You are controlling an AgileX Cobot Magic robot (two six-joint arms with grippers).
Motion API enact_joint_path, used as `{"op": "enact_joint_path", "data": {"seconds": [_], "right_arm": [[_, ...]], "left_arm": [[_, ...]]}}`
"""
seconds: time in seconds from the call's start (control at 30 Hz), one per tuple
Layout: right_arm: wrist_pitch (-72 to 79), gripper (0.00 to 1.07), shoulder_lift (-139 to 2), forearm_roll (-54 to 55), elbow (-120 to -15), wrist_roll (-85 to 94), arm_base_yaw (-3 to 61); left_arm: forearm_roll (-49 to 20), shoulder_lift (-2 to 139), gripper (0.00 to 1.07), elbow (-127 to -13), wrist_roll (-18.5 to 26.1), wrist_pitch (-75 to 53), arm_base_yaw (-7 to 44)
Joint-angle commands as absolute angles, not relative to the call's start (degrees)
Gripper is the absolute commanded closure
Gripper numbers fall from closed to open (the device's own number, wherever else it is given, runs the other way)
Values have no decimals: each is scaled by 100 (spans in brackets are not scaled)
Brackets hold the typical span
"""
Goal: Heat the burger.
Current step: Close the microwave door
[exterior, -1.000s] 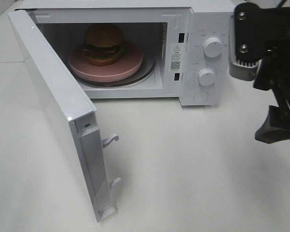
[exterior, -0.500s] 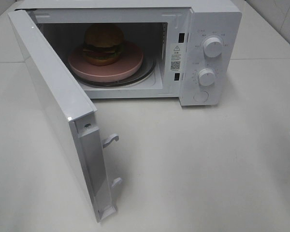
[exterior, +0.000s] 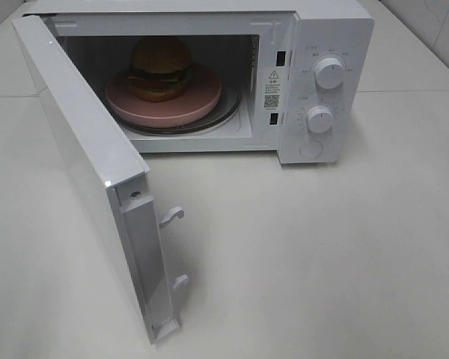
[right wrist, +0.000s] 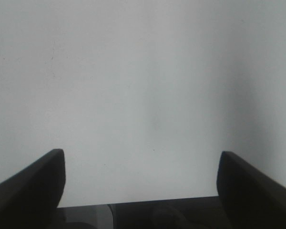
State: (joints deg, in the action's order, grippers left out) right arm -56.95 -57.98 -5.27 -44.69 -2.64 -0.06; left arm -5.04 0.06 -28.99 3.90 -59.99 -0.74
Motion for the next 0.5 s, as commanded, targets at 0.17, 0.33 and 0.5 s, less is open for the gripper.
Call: {"op": "enact_joint_path", "data": {"seconds": [0.17, 0.33, 0.5], "right_arm": [[-5689, 31, -4062, -516, -3667, -556, -80], [-5655, 31, -3048, -533, -3277, -561, -80], [-5678, 31, -2298, -527, -3060, -550, -74]], "left_arm": [[-516, -11, 2, -2888, 355, -5982, -86], [-516, -11, 2, -2888, 355, -5982, -86], [-516, -11, 2, -2888, 355, -5982, -86]]}}
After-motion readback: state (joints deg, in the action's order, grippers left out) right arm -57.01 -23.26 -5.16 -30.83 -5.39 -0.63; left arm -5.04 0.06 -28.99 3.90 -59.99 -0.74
